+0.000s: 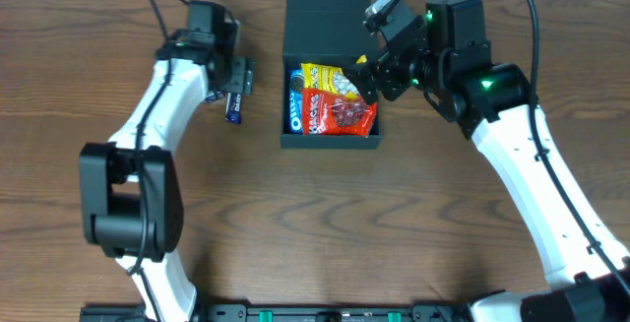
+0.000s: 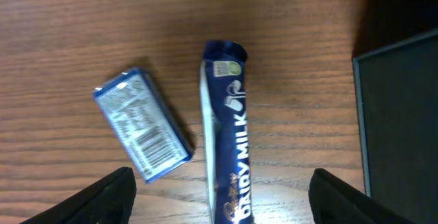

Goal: Pack container
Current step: 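Reach the left gripper to the Dairy Milk bar and grasp it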

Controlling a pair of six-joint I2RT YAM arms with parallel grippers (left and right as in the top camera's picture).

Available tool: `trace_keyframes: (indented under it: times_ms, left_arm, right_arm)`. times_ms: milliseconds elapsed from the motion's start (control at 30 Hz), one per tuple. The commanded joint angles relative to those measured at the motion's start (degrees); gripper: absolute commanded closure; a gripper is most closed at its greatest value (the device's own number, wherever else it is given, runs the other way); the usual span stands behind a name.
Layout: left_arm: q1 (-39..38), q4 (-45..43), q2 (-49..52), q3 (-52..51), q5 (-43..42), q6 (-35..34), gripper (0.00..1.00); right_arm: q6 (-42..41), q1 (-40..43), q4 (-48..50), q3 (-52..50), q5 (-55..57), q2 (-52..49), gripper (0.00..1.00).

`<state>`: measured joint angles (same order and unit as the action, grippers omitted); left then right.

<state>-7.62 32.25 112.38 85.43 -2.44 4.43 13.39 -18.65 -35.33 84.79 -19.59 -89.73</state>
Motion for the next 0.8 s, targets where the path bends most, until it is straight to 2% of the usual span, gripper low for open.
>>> trace_keyframes:
  times_ms: [0, 233, 333, 567, 767]
  left_arm:
    - [-1.79, -0.70, 2.62, 1.31, 4.46, 0.81, 0.23]
    - [-2.49, -3.06, 6.05, 1.31, 6.08, 0.72, 0.31]
    - [-2.47, -4.31, 7.04, 1.31, 6.10, 0.74, 0.37]
    - [-2.49, -6.03, 9.07, 1.31, 6.05, 0.72, 0.40]
    - [-2.12, -8.07, 9.25, 1.31, 6.03, 0.74, 0.50]
  right_arm:
    - [-0.96, 0.37, -0.09, 0.28, 0.33, 0.15, 0.01]
    - [-0.96, 0.35, -0.96, 0.28, 0.31, 0.15, 0.01]
    - [-0.96, 0.37, -1.68, 0.28, 0.31, 0.15, 0.01]
    - [-0.96, 0.35, -2.45, 0.28, 0.28, 0.15, 0.01]
    - [-0.96, 0.35, -2.40, 0.28, 0.31, 0.15, 0.01]
